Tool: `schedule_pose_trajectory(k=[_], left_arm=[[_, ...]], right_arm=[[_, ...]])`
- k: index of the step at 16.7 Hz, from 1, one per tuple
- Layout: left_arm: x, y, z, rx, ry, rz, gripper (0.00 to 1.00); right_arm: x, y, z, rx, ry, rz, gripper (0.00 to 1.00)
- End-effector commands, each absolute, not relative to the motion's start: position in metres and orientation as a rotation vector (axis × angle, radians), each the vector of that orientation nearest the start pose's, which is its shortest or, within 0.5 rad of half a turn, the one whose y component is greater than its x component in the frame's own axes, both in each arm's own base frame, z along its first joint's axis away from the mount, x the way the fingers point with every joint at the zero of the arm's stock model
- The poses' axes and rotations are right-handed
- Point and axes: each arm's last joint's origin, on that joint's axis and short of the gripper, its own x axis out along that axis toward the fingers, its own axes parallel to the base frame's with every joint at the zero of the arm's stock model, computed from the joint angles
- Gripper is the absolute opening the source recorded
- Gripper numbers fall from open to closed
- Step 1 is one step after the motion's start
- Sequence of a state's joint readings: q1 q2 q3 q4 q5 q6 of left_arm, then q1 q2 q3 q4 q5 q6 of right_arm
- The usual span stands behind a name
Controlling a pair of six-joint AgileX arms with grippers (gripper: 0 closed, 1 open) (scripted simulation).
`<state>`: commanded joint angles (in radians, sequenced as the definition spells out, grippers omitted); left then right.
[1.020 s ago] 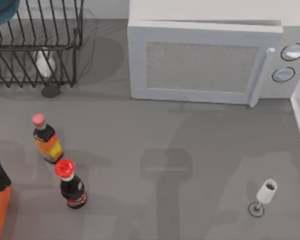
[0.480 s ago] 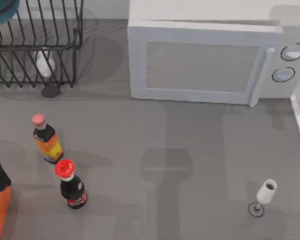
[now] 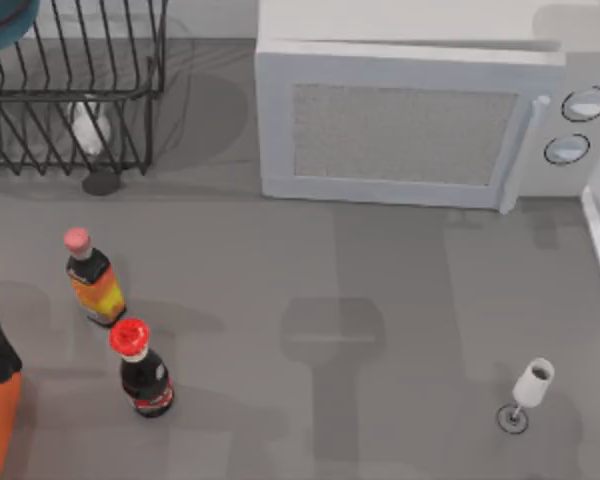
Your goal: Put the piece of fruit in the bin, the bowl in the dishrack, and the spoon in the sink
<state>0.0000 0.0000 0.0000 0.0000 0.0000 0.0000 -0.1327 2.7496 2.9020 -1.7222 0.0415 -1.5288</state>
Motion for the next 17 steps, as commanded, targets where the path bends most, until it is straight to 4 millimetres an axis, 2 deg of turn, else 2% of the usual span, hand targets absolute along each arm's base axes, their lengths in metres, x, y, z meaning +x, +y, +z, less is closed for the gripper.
schedule_pose_trajectory(k=[5,10,12,17], left_arm=[[0.106,-0.001,0.16,0.0,0.0,0.0,1.0],[0.106,-0.001,0.16,0.0,0.0,0.0,1.0],[0.106,-0.001,0.16,0.0,0.0,0.0,1.0],[0.106,-0.001,0.16,0.0,0.0,0.0,1.0]], right_arm=[[0.502,-0.063,0.196,-1.116,1.297,1.06,0.0],[0.501,-0.062,0.164,-1.101,1.319,1.09,0.0],[0.5,-0.062,0.156,-1.106,1.313,1.085,0.0],[0.5,-0.062,0.154,-1.113,1.304,1.076,0.0]])
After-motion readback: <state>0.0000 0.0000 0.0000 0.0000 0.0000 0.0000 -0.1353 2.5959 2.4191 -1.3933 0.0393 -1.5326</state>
